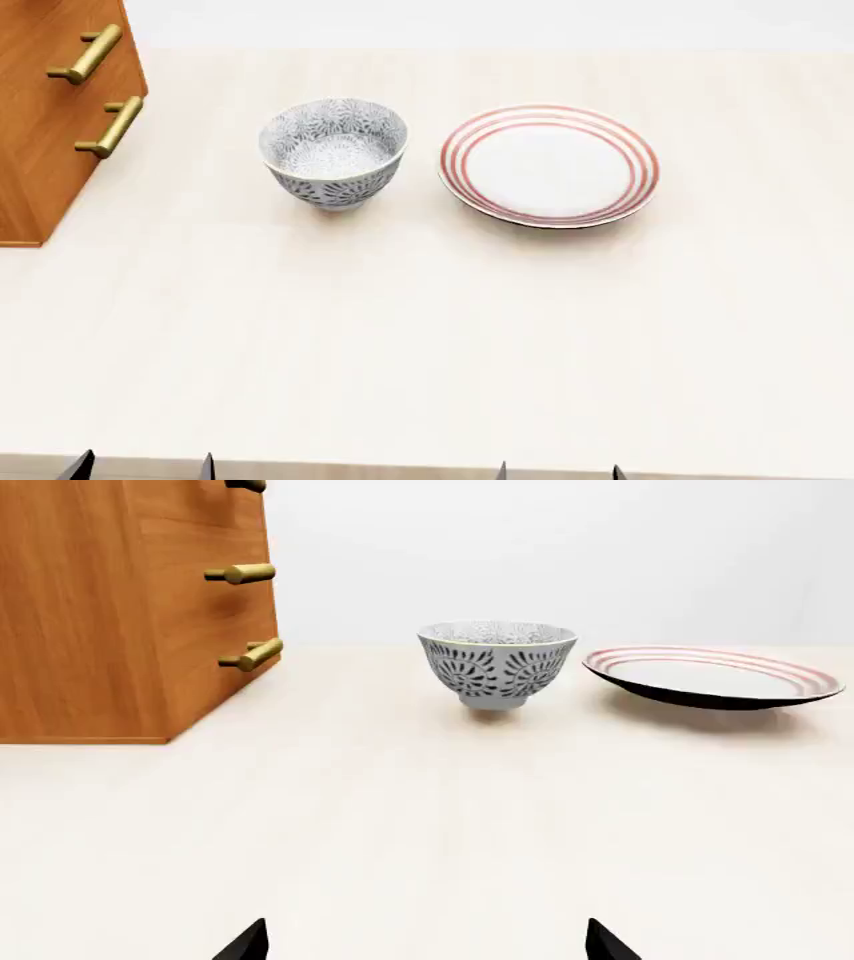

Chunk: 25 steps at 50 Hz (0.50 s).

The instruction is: Open the top drawer of the cabinet.

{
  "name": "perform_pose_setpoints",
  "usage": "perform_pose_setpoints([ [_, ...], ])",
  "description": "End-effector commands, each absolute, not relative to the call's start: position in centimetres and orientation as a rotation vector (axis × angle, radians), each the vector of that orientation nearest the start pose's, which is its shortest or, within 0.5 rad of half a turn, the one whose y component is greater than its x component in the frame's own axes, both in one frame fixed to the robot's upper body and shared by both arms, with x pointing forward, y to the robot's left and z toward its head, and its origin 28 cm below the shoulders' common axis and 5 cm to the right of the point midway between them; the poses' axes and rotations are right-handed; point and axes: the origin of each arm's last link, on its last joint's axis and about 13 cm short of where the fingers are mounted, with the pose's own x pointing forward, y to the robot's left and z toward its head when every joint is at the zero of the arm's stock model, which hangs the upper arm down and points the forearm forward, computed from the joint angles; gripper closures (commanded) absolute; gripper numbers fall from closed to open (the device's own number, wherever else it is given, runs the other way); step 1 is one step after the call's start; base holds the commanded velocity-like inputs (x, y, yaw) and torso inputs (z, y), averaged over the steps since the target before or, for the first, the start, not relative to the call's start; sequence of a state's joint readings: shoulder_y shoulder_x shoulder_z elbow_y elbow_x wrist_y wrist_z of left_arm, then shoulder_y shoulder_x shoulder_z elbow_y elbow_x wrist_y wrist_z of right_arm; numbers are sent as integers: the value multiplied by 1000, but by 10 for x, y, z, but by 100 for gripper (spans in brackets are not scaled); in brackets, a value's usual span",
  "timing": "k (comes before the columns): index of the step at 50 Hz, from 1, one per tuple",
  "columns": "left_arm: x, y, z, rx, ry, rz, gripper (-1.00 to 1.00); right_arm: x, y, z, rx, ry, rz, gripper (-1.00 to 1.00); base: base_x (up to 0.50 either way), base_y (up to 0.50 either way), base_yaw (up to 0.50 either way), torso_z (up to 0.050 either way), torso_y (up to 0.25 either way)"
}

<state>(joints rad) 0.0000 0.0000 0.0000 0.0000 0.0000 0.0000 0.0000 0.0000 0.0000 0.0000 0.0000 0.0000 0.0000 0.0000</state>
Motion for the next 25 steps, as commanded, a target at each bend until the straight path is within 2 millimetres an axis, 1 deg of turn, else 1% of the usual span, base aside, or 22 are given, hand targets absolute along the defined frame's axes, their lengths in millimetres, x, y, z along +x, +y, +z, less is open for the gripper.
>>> perform_pose_setpoints([
  [1, 211, 205, 13, -1, 0, 1, -100, 211, -96, 13, 3, 1, -1, -100, 0, 0, 0, 0, 0],
  [20, 211, 205, 12, -1, 10, 5, -100, 211, -96, 12, 3, 12, -3, -100, 0, 0, 0, 0, 0],
  [25, 210, 205, 12, 21, 16, -4, -100, 210, -96, 11, 5, 16, -3, -100, 0, 0, 0, 0, 0],
])
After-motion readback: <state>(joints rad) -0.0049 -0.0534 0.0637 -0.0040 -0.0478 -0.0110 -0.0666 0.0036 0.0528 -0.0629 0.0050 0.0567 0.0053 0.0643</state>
